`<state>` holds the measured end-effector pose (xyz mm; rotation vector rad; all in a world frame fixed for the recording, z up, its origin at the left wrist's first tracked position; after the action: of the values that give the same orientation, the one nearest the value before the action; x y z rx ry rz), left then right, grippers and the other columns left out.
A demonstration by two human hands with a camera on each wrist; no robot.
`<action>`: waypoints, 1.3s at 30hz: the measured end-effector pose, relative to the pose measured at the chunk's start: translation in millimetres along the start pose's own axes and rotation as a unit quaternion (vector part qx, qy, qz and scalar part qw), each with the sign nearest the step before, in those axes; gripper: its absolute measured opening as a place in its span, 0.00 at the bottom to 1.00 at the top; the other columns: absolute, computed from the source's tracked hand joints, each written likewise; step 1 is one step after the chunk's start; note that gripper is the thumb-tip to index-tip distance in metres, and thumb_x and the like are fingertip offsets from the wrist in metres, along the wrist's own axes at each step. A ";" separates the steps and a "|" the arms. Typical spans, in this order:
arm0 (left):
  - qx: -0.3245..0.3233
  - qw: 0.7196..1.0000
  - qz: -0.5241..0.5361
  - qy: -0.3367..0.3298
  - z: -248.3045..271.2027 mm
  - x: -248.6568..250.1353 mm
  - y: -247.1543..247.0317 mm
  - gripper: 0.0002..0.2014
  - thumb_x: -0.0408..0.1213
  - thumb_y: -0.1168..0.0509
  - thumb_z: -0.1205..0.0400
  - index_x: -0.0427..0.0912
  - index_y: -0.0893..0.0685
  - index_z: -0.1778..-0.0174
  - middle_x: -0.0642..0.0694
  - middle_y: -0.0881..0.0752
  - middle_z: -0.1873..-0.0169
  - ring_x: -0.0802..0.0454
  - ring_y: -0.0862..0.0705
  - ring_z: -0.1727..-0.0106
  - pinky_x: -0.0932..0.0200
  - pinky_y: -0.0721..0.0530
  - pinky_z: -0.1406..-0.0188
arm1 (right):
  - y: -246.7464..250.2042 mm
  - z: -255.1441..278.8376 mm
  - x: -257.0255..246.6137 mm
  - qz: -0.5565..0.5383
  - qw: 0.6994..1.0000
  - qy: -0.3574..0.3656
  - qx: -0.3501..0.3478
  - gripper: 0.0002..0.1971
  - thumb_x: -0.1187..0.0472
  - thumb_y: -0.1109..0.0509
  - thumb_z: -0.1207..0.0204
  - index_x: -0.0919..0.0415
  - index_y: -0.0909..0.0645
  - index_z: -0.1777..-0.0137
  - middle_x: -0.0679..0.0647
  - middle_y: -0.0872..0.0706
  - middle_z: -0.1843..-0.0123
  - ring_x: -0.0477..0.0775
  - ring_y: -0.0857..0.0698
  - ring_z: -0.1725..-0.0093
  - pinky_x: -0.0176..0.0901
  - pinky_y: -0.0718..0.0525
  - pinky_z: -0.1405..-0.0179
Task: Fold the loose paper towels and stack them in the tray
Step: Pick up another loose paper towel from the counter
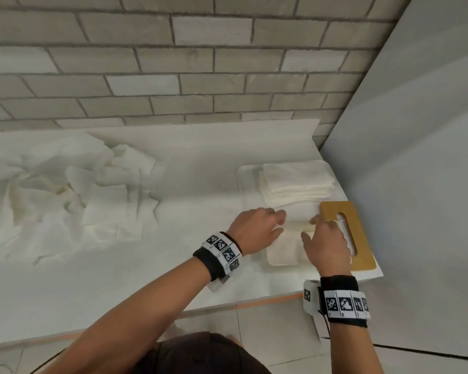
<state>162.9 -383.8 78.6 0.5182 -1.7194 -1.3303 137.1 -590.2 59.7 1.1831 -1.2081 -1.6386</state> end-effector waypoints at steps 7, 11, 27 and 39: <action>0.141 0.971 0.004 0.193 137.2 -204.0 61.0 0.08 0.41 0.23 0.19 0.47 0.14 0.48 0.47 0.10 0.50 0.40 0.13 0.46 0.48 0.13 0.52 | -29.5 53.8 -128.0 -0.157 0.979 0.129 0.002 0.06 0.51 0.27 0.13 0.44 0.19 0.39 0.45 0.10 0.42 0.52 0.10 0.46 0.53 0.11 0.51; 0.035 0.951 -0.058 0.300 221.9 -315.9 70.8 0.24 0.40 0.17 0.27 0.45 0.16 0.37 0.42 0.14 0.34 0.33 0.17 0.32 0.40 0.14 0.41 | -80.4 60.3 -204.3 -0.167 0.969 0.165 -0.072 0.03 0.50 0.28 0.13 0.42 0.18 0.43 0.38 0.10 0.45 0.45 0.10 0.47 0.50 0.10 0.51; 0.266 0.815 0.399 0.326 257.7 -358.5 73.1 0.07 0.47 0.23 0.16 0.49 0.04 0.52 0.53 0.04 0.54 0.51 0.06 0.46 0.54 0.12 0.41 | -147.9 80.8 -381.4 -0.412 0.884 0.185 -0.123 0.20 0.44 0.21 0.17 0.33 0.22 0.28 0.34 0.16 0.30 0.41 0.12 0.37 0.46 0.10 0.38; 0.321 0.700 0.539 0.341 262.3 -345.5 75.1 0.09 0.39 0.32 0.09 0.40 0.07 0.46 0.48 0.07 0.59 0.52 0.12 0.56 0.48 0.15 0.48 | -145.6 75.9 -394.9 -0.346 0.894 0.275 0.071 0.08 0.58 0.17 0.18 0.49 0.08 0.43 0.44 0.25 0.33 0.45 0.20 0.32 0.26 0.26 0.34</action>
<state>142.0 49.6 4.2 0.2080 -1.3454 0.3357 165.3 -165.3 20.4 2.1690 -0.5619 -1.5116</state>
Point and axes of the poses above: each hand's wrist, its own z-axis away from the middle knuckle, its own y-axis out of the back of the hand, x = y × z, the point moved 1 cm from there along -z, towards the middle knuckle
